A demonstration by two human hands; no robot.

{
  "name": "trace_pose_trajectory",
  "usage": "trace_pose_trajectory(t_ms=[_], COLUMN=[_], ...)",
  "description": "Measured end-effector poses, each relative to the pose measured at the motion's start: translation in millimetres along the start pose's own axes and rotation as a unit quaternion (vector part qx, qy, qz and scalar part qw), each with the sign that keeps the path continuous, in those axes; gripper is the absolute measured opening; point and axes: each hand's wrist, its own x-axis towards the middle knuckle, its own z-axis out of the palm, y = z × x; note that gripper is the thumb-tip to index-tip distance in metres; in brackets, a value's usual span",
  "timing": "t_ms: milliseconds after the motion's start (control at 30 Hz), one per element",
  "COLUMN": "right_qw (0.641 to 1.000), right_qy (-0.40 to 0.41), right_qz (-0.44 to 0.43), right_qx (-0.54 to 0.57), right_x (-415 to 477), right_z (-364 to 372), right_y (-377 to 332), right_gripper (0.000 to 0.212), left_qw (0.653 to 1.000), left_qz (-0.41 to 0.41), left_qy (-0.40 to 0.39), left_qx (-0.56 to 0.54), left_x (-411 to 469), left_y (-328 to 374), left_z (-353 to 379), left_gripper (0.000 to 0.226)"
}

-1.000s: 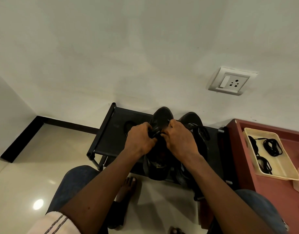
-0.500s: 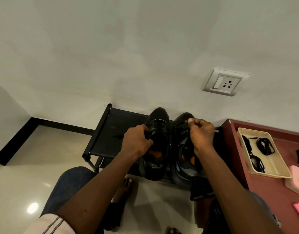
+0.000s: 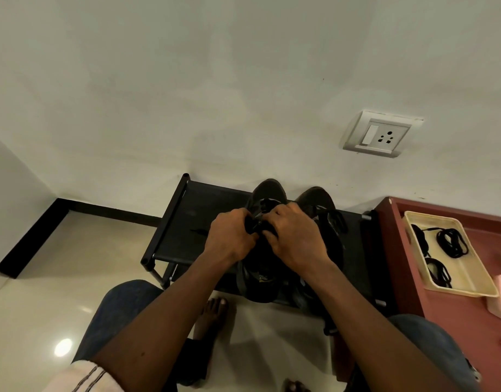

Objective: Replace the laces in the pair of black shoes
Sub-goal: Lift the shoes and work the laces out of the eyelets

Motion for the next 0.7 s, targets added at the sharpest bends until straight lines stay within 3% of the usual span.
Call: trace_pose_trajectory(t_ms=[267, 400, 500, 633, 700], right_qw=[0.996, 0.978, 0.928, 0.807, 0.784], right_qy=[0.065, 0.130, 0.198, 0.303, 0.314], right_qz=[0.050, 0.145, 0.251, 0.388, 0.412], right_qx=[-0.020, 0.076, 0.190, 0.327, 0.343], right_x=[2, -2, -3, -1, -3], right_z=[2, -10, -20, -36, -40], right_y=[-3, 7, 24, 52, 63], right_gripper=[0.014, 0.010, 0.009, 0.009, 0.010], left_qw=[1.000, 0.999, 0.999, 0.998, 0.998], left_qz=[-0.019, -0.026, -0.036, -0.045, -0.042], left_qy=[0.007, 0.012, 0.015, 0.019, 0.020], left_qx=[-0.011, -0.024, -0.033, -0.041, -0.045], left_x=[-1, -1, -1, 0, 0], left_y=[-1, -3, -5, -6, -6], left_z=[2, 1, 1, 2, 3], left_gripper=[0.042, 0.049, 0.053, 0.056, 0.057])
